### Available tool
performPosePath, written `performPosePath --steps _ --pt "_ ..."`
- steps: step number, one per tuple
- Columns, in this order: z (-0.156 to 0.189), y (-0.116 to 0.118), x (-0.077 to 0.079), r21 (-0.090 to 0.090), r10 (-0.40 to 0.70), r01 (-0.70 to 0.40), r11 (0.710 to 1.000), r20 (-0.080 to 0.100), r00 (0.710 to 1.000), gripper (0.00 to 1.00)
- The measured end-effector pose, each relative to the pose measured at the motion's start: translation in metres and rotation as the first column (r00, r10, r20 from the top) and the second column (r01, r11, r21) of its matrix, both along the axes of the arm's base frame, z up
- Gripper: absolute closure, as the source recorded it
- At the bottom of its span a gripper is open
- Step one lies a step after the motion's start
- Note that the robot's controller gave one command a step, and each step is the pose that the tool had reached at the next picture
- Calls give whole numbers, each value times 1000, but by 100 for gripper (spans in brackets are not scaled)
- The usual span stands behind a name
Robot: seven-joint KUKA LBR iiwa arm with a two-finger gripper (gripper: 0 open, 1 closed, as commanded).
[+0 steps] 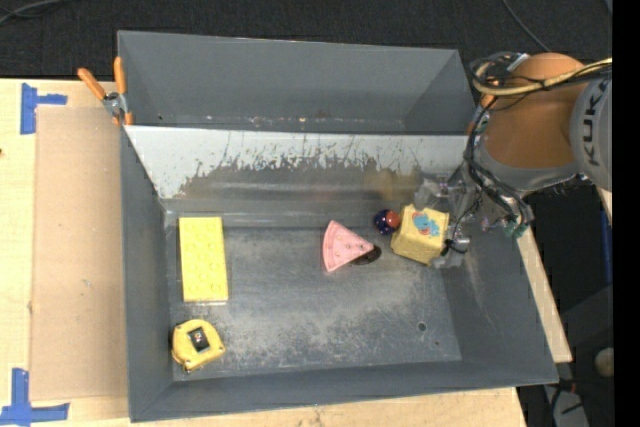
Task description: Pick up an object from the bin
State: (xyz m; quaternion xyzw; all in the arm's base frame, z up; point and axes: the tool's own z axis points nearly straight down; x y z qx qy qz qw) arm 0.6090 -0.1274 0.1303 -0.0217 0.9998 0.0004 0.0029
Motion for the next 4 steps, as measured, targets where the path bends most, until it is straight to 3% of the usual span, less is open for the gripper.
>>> performPosePath --steps 1,2,3,4 --pt "-16 1 0 1 -176 176 984 5 984 0" --pt "-47 0 4 3 -158 158 987 28 987 0" --pt "-57 1 -1 1 -155 155 988 10 988 100" --pt "-57 1 -1 1 -155 155 988 10 988 100"
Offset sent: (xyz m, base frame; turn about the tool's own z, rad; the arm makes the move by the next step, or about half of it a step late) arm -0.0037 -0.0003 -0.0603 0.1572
